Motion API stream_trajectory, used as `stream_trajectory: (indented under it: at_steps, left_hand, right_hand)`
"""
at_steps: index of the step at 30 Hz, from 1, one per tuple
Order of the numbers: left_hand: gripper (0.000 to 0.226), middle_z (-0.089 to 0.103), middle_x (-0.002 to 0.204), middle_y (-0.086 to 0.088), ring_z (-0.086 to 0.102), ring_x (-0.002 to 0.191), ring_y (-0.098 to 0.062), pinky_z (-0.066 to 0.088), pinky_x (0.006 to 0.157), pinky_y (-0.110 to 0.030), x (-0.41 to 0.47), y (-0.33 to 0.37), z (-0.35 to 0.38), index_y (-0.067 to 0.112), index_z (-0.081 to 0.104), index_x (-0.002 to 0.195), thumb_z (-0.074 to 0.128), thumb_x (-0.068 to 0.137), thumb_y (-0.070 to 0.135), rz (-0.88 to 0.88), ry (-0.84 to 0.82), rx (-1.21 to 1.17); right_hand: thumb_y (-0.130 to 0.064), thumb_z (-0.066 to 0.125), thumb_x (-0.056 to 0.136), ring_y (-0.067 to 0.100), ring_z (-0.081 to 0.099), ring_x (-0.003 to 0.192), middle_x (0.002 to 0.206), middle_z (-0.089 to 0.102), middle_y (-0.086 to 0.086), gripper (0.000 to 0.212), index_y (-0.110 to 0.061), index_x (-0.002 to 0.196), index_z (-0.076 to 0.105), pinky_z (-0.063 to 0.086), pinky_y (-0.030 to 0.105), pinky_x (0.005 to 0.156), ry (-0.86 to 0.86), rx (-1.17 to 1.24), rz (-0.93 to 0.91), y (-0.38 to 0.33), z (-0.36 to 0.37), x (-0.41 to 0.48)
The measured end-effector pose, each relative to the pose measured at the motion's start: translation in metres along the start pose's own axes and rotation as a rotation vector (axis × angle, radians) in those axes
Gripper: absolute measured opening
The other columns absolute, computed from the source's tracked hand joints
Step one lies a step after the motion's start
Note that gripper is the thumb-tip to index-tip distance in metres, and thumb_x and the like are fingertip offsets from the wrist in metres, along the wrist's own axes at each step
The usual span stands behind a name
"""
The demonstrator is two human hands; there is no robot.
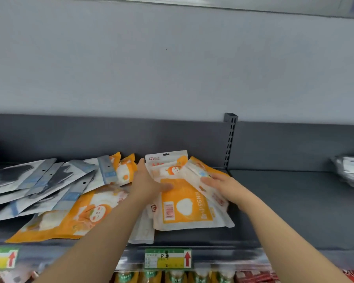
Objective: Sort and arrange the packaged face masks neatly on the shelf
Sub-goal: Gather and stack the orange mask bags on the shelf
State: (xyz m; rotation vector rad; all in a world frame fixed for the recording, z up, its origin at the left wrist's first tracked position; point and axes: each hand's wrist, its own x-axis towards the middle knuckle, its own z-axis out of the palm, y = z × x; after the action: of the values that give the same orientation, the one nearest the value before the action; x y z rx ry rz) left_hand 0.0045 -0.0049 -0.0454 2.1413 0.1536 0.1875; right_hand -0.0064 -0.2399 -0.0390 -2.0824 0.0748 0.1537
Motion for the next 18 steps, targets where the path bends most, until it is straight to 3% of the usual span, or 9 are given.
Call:
stream_trajectory:
  at_steps: [3,6,8,11,14,16,18]
  left_hand:
    - [0.133,0.027,0.159,-0.005,0.044,0.135,-0.03,0.047,0.099,-0.045,-0.003,0.002,0.004,0.024,-0.012,0.155,0.088,0.068,0.034,-0.02,-0.056,-0.031]
    - [0.131,0.021,0.162,-0.005,0.038,0.14,-0.032,0.044,0.106,-0.049,-0.002,0.003,0.004,0.025,-0.016,0.154,0.086,0.071,0.034,-0.017,-0.068,-0.013]
    - [0.126,0.02,0.162,-0.005,0.034,0.142,-0.032,0.042,0.107,-0.049,0.001,0.004,0.003,0.023,-0.015,0.154,0.083,0.075,0.032,-0.027,-0.083,-0.023]
    - [0.11,0.028,0.158,-0.008,0.039,0.139,-0.032,0.044,0.101,-0.046,0.002,0.007,0.006,0.02,-0.004,0.156,0.077,0.083,0.026,-0.065,-0.03,-0.06]
    - [0.082,0.048,0.142,-0.01,0.053,0.123,-0.032,0.05,0.087,-0.04,-0.001,0.011,0.014,0.017,0.018,0.152,0.069,0.089,0.028,-0.15,0.06,-0.239]
    - [0.075,0.057,0.128,-0.009,0.059,0.11,-0.029,0.053,0.083,-0.04,-0.003,0.014,0.016,0.012,0.032,0.146,0.065,0.089,0.046,-0.238,0.016,-0.332]
    - [0.084,0.059,0.126,-0.008,0.061,0.104,-0.026,0.053,0.075,-0.037,-0.003,0.016,0.017,0.012,0.037,0.144,0.064,0.082,0.062,-0.286,-0.069,-0.351]
  right_hand:
    - [-0.056,0.077,0.069,0.019,0.056,0.118,0.136,0.053,-0.005,0.086,-0.034,0.143,0.04,0.048,0.041,0.099,0.0,-0.087,-0.008,0.005,-0.002,0.001]
    - [-0.05,0.081,0.069,0.019,0.049,0.123,0.141,0.043,-0.006,0.092,-0.036,0.147,0.033,0.045,0.034,0.098,-0.022,-0.08,0.001,0.011,-0.005,0.001]
    - [-0.05,0.077,0.074,0.015,0.056,0.115,0.133,0.05,-0.008,0.073,-0.042,0.137,0.042,0.047,0.029,0.088,-0.049,-0.027,-0.006,0.013,-0.007,0.0]
    - [-0.047,0.062,0.088,0.007,0.064,0.084,0.11,0.065,-0.008,0.027,-0.04,0.114,0.063,0.049,0.022,0.067,0.029,0.079,-0.052,0.013,-0.005,-0.005]
    - [-0.037,0.07,0.085,0.015,0.068,0.079,0.117,0.062,0.0,0.02,-0.035,0.105,0.065,0.053,0.026,0.058,0.08,0.103,-0.037,0.017,0.004,-0.006]
    - [-0.037,0.076,0.08,0.022,0.064,0.097,0.14,0.043,0.004,0.044,-0.033,0.118,0.056,0.053,0.028,0.06,0.123,0.069,0.006,0.017,0.011,-0.004]
    - [-0.044,0.081,0.072,0.026,0.05,0.119,0.155,0.017,0.006,0.085,-0.032,0.141,0.035,0.052,0.029,0.07,0.172,-0.009,0.063,0.015,0.014,-0.001]
